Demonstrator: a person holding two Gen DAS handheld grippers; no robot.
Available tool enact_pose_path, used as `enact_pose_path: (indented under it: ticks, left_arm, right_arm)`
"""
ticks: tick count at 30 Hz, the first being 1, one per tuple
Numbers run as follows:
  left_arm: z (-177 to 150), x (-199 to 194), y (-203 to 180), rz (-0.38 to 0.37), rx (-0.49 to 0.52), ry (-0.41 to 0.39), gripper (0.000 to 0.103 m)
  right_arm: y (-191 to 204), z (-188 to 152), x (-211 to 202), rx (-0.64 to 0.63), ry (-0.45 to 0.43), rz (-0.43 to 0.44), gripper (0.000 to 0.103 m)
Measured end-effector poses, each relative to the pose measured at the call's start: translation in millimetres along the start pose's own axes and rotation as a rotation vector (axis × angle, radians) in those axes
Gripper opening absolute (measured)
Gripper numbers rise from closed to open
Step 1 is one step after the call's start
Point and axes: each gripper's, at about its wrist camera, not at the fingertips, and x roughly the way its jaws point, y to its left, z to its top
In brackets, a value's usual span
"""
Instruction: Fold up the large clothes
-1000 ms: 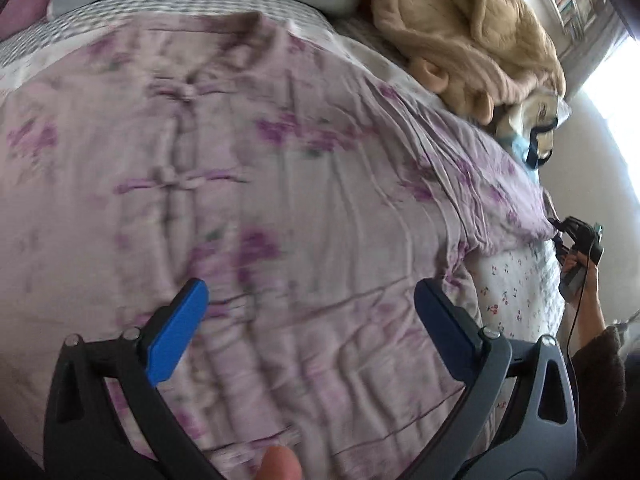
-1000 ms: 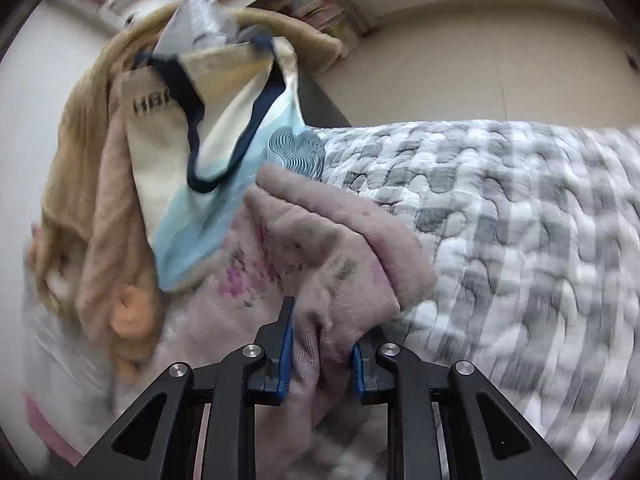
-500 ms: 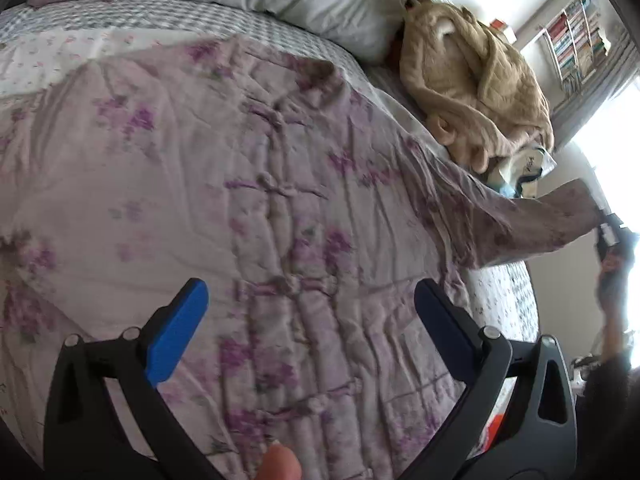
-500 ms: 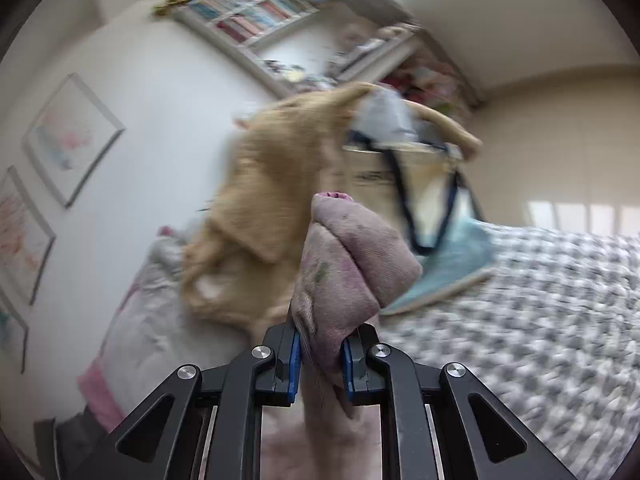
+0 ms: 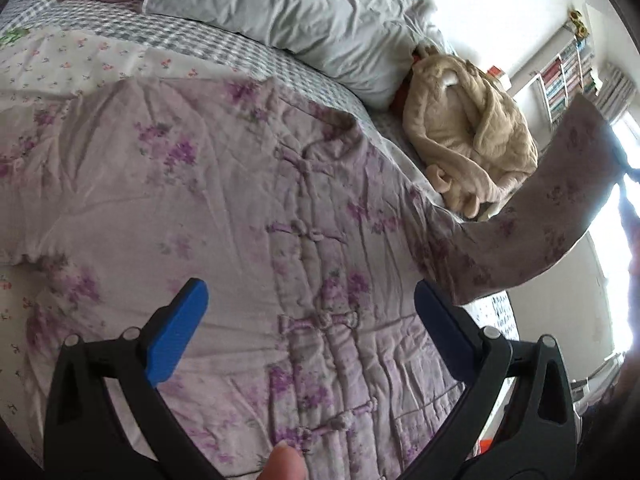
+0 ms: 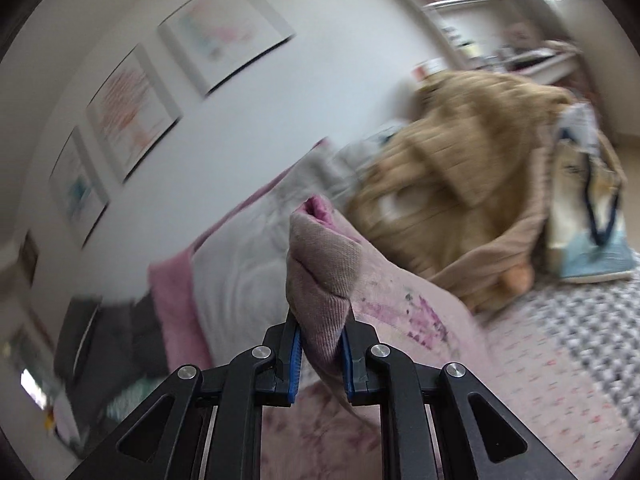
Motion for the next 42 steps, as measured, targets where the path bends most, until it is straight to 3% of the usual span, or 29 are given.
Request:
enact_pose_path:
  ticks: [5, 10, 12, 13, 14, 15, 17, 19, 22, 27, 29, 31, 32, 34, 37, 41, 42]
  left_arm:
    - [3.6, -3.5, 20.9, 0.016, -0.054, -0.003, 0.102]
    - [9.1, -9.7, 33.4, 0.047, -0.062, -0.028, 0.102]
    - [12.1, -12.2, 39.0, 0.049, -0.067, -0.039, 0.102]
    - [13.9, -12.1, 43.4, 0.048, -0.078, -0.035, 0.102]
    - [15.0, -10.8, 47.2, 0.05, -0.091, -0.028, 0.102]
    - [15.7, -10.3, 50.7, 0.052, -0.1, -0.023, 0.102]
    - [16.2, -6.7, 62.5, 0.052, -0.136, -0.017, 0.102]
    - [16.2, -2.0, 70.5, 0.036, -0.167, -0.016, 0.102]
    - [15.0, 15.1, 78.0, 0.002, -0.204, -0.002, 0.102]
    - [7.4, 67.3, 68.7, 0.018, -0.137, 0.064, 0.092]
    - [5.5, 87.5, 64.4, 0.055, -0.098, 0.077, 0.068]
    - [3.0, 93.5, 60.4, 0.083, -0.099, 0.068, 0.051]
    - [2.3, 92.0, 56.7, 0.082, -0.095, 0.052, 0.036]
    - [2.9, 83.9, 48.4, 0.075, -0.071, 0.019, 0.023]
    - [9.6, 48.8, 31.2, 0.043, -0.027, -0.087, 0.019]
    - [23.1, 0.7, 34.1, 0.14, -0.012, -0.268, 0.019]
    - [24.9, -1.0, 38.8, 0.161, -0.016, -0.281, 0.019]
  right_arm:
    - [57.7, -62.9, 53.9, -0.077, 0.132, 0.09, 0.016]
    - [80.4, -133.9, 105.2, -0.127, 0.285, 0.142, 0.023]
    - [78.3, -170.0, 128.6, -0.083, 0.415, 0.265, 0.03]
    - [73.8, -182.7, 137.2, -0.041, 0.477, 0.305, 0.05]
    - [69.1, -197.2, 143.6, 0.004, 0.531, 0.334, 0.081]
    - [62.4, -208.5, 144.6, 0.045, 0.545, 0.362, 0.086]
    - [48.9, -218.6, 142.9, 0.091, 0.561, 0.386, 0.086]
    - [25.9, -219.2, 136.3, 0.148, 0.541, 0.364, 0.086]
    - [-21.5, -212.0, 120.0, 0.201, 0.486, 0.251, 0.086]
    - [-110.6, -200.6, 89.8, 0.253, 0.364, 0.023, 0.086]
    - [-136.7, -192.6, 77.1, 0.276, 0.29, -0.031, 0.086]
    - [-165.8, -192.5, 68.7, 0.348, 0.26, -0.057, 0.086]
    - [-172.8, -194.3, 67.9, 0.362, 0.26, -0.066, 0.086]
    - [-185.7, -195.5, 67.4, 0.351, 0.258, -0.124, 0.086]
    - [-193.8, -195.3, 64.0, 0.253, 0.252, -0.246, 0.086]
    - [-195.7, -202.4, 71.3, 0.092, 0.3, -0.367, 0.086]
    - [-192.7, -205.6, 74.6, 0.053, 0.319, -0.383, 0.086]
